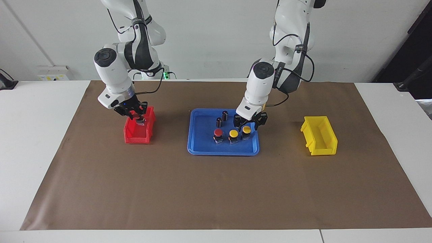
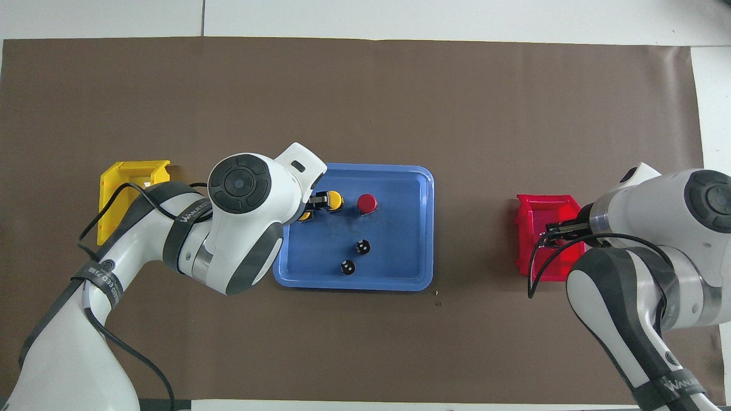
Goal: Sort red and yellow buttons by color
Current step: 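Grasp the yellow button nearest the left gripper with the left gripper, then drop the yellow button in the yellow bin while the right gripper withdraws, then reach the right gripper into the tray and grasp the other red button, then carry the red button to the red bin and open the right gripper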
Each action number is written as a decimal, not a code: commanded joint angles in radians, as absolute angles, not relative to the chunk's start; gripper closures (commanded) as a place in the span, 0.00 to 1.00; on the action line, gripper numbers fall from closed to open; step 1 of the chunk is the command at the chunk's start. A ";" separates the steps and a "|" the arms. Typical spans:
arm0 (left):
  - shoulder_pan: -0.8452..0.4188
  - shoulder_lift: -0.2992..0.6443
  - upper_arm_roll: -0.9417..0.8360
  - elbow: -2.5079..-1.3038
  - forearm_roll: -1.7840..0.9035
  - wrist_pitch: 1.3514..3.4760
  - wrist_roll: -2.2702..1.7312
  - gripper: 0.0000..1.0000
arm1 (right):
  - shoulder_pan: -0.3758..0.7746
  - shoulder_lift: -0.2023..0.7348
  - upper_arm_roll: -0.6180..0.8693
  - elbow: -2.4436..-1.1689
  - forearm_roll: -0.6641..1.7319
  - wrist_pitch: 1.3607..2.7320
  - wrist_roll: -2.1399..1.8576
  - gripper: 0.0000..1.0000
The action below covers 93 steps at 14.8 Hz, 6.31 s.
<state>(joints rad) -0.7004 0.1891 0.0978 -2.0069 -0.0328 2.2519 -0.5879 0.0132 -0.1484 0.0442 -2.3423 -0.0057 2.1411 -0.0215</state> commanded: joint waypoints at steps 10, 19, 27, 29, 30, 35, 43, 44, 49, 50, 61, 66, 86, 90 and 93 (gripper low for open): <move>-0.715 0.170 0.107 -2.042 -0.049 2.280 -0.640 0.95 | 0.002 -0.189 0.046 -2.500 0.003 2.307 -0.066 0.76; -0.499 0.058 0.127 -1.839 -0.038 1.844 -0.377 0.98 | 0.003 -0.134 0.044 -2.318 0.000 2.137 -0.087 0.47; -0.240 0.032 0.129 -1.871 0.061 1.890 0.052 0.98 | 0.121 0.037 0.066 -1.846 0.009 1.848 0.098 0.42; -0.201 0.015 0.127 -1.931 0.061 1.951 0.060 0.98 | 0.185 0.073 0.066 -1.772 0.044 1.856 0.238 0.35; -0.199 0.008 0.129 -1.959 0.061 1.979 0.077 0.98 | 0.224 0.106 0.067 -1.705 0.049 1.847 0.308 0.32; -0.169 0.002 0.129 -2.042 0.061 2.057 0.086 0.98 | 0.354 0.256 0.067 -1.537 0.032 1.853 0.540 0.27; -0.147 -0.023 0.129 -2.233 0.061 2.213 0.086 0.98 | 0.534 0.546 0.071 -1.281 -0.121 1.887 0.750 0.27; -0.147 -0.023 0.129 -2.240 0.061 2.215 0.084 0.98 | 0.535 0.545 0.071 -1.301 -0.123 1.891 0.750 0.27; -0.126 -0.023 0.127 -2.264 0.061 2.217 0.086 0.82 | 0.535 0.500 0.072 -1.460 -0.110 2.002 0.750 0.26; -0.126 -0.023 0.127 -2.264 0.061 2.217 0.086 0.75 | 0.535 0.491 0.072 -1.479 -0.109 2.009 0.750 0.26; -0.130 -0.018 0.126 -2.249 0.061 2.218 0.071 0.35 | 0.537 0.442 0.078 -1.627 -0.083 2.103 0.744 0.26; -0.138 -0.003 0.123 -2.139 0.060 2.122 0.054 0.35 | 0.538 0.425 0.086 -1.684 -0.080 2.161 0.746 0.26; -0.198 -0.060 0.091 -1.661 0.052 1.569 0.097 0.00 | 0.474 0.396 0.106 -1.579 -0.025 2.002 0.701 0.80; -0.198 -0.061 0.092 -1.669 0.052 1.580 0.097 0.00 | 0.352 0.203 0.101 -1.682 -0.026 1.875 0.562 0.80; -0.207 -0.093 0.086 -1.753 0.048 1.662 0.078 0.00 | 0.208 0.056 0.103 -1.848 -0.025 1.841 0.358 0.80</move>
